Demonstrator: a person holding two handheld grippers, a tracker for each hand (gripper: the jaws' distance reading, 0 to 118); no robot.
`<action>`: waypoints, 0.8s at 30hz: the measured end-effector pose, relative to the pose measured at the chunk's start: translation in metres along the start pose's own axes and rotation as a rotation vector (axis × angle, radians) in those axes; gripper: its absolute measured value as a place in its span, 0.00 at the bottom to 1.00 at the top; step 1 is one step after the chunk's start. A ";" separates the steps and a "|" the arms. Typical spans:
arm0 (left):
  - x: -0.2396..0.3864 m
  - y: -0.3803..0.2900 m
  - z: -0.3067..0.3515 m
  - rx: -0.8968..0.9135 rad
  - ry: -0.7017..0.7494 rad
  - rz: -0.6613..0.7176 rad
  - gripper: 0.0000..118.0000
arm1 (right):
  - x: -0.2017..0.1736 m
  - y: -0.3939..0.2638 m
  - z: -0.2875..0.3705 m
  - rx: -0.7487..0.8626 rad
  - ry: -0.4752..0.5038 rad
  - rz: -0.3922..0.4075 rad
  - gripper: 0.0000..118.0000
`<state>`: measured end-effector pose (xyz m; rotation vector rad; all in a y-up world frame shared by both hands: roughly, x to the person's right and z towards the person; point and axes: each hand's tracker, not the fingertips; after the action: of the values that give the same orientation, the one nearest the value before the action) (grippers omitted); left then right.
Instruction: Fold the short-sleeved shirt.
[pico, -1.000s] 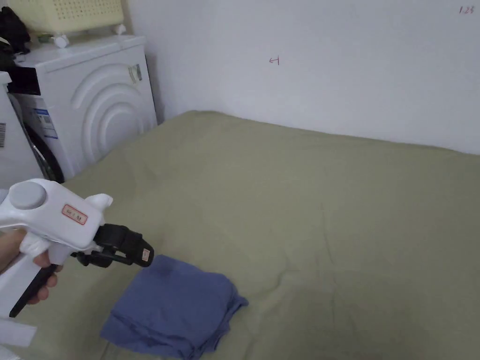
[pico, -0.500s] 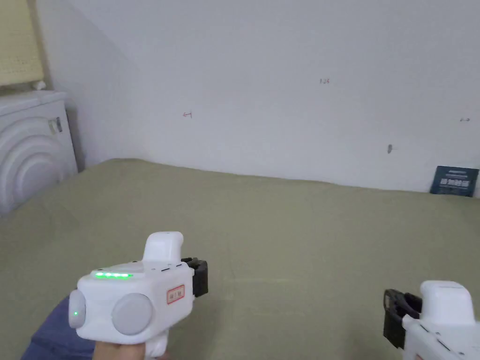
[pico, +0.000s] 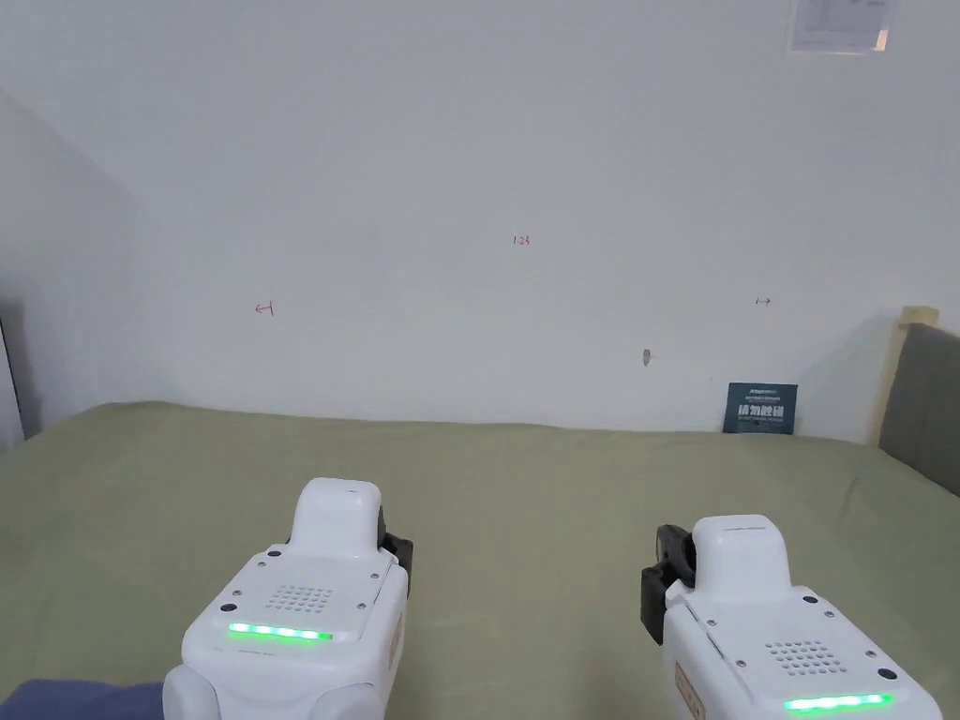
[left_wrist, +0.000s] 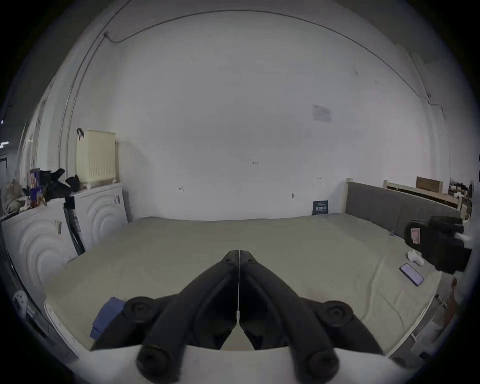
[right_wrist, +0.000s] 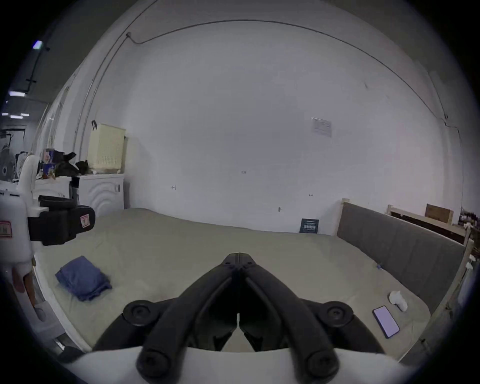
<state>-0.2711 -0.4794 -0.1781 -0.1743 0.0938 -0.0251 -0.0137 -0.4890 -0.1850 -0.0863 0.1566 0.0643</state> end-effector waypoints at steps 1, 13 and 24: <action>0.001 0.001 0.001 0.002 -0.002 -0.004 0.01 | 0.002 0.001 0.000 0.000 -0.007 0.001 0.00; 0.000 0.007 -0.012 -0.037 0.026 0.006 0.98 | 0.012 0.003 -0.008 -0.035 -0.051 -0.007 0.93; -0.005 0.008 -0.007 -0.008 0.059 -0.011 0.99 | 0.017 0.003 -0.003 -0.005 -0.039 -0.026 1.00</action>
<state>-0.2766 -0.4726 -0.1857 -0.1823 0.1521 -0.0410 0.0021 -0.4849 -0.1909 -0.0925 0.1164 0.0402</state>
